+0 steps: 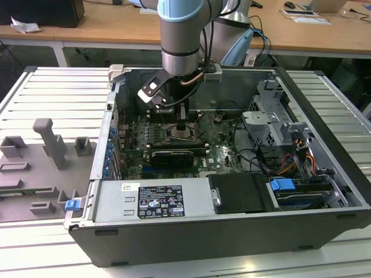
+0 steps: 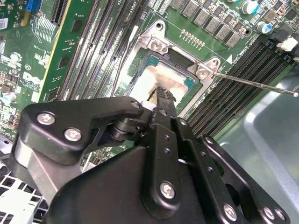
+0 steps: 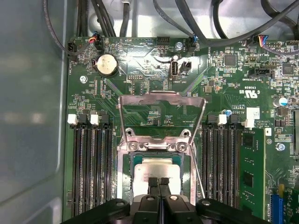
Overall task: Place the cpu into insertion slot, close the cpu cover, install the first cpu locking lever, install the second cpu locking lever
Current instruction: 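Place the cpu into insertion slot, then close the cpu cover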
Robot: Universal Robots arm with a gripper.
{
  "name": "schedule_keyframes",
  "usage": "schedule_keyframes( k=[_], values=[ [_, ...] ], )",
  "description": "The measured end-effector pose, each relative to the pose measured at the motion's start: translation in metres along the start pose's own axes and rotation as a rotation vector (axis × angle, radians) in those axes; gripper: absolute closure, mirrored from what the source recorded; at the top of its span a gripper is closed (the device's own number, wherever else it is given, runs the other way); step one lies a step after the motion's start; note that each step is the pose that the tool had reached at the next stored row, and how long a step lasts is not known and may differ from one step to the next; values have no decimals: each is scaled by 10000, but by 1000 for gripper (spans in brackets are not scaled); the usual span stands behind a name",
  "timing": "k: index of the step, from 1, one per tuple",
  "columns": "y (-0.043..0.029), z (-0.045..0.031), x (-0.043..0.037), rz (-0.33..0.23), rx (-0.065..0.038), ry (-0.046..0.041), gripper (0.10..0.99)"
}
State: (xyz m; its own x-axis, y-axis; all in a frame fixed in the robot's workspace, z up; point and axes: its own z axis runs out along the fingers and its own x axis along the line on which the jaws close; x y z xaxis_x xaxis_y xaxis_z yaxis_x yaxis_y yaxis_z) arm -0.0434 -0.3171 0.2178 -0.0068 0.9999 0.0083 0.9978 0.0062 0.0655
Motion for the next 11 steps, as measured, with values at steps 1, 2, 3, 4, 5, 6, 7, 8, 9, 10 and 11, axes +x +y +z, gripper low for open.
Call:
schedule_keyframes(
  k=[1, 2, 3, 4, 5, 6, 7, 8, 9, 10, 11],
  values=[
    [0, -1, 0, 0, 0, 0, 980],
    [2, -1, 0, -1, 1, 0, 980],
    [6, -1, -1, -2, 7, -1, 980],
    [14, -1, 0, 0, 14, -2, 980],
    [47, 2, -1, 0, 21, -1, 980],
    [64, 3, 0, 1, 22, 0, 980],
    [82, 4, 0, 0, 22, 0, 980],
    [95, 5, 0, -1, 22, 0, 980],
    [109, 5, -1, -1, 24, -1, 980],
    [111, 5, -1, 0, 24, 0, 980],
    [112, 1, 0, 1, 25, -3, 980]
  ],
)
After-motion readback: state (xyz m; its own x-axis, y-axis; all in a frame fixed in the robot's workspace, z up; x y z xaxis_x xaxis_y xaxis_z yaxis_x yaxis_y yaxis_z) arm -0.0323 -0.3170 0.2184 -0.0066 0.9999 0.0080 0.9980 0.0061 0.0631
